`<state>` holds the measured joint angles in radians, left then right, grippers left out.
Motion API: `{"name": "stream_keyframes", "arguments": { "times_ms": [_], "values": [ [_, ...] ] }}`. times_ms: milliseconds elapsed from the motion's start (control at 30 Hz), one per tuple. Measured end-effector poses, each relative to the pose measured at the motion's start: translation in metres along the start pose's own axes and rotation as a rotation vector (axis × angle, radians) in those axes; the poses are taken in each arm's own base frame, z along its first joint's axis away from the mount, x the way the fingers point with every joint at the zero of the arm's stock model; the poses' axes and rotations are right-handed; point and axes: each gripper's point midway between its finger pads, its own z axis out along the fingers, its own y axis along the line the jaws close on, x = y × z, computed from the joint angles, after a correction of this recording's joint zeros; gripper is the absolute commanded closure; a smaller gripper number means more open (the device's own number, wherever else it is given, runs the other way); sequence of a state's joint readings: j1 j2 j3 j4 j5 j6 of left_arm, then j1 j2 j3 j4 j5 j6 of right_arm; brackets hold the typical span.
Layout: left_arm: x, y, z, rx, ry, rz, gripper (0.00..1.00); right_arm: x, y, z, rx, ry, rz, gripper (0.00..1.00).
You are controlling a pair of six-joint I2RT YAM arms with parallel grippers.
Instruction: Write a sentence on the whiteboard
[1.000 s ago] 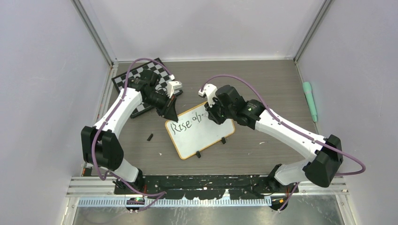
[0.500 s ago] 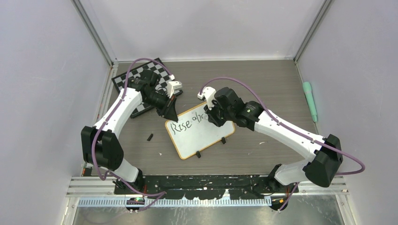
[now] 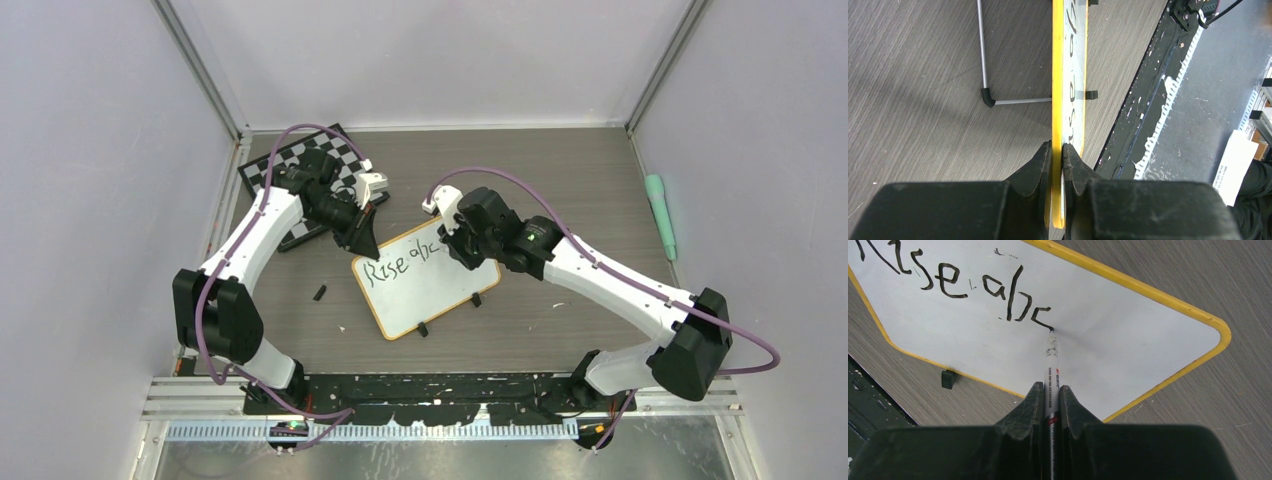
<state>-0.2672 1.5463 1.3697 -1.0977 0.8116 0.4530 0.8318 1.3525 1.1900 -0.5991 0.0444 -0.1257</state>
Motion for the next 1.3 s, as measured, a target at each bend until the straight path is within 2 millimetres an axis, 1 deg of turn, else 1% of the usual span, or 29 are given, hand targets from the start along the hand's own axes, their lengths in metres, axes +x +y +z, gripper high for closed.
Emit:
{"name": "stream_keyframes", "arguments": {
  "times_ms": [300,500,967,1067,1233,1300],
  "values": [
    [0.0,0.0,0.0,0.001,-0.001,0.0,1.0,-0.002,-0.001,-0.001,0.004,-0.004,0.001,1.0],
    [0.0,0.0,0.0,0.001,-0.001,0.0,1.0,-0.013,-0.002,-0.002,0.007,-0.029,0.005,1.0],
    [0.0,-0.001,0.0,0.005,-0.001,-0.001,1.0,-0.015,0.013,-0.001,-0.043,-0.034,0.001,1.0],
    [0.0,-0.001,0.0,0.005,-0.002,-0.001,0.99,-0.019,0.012,-0.008,-0.052,-0.054,0.013,1.0],
    [0.0,-0.002,0.0,0.008,-0.002,-0.001,1.0,-0.031,0.003,-0.03,-0.034,-0.124,0.028,1.0],
    [0.0,-0.002,0.0,0.009,-0.003,-0.001,0.99,-0.032,0.002,-0.032,-0.027,-0.132,0.029,1.0]
  ]
}}
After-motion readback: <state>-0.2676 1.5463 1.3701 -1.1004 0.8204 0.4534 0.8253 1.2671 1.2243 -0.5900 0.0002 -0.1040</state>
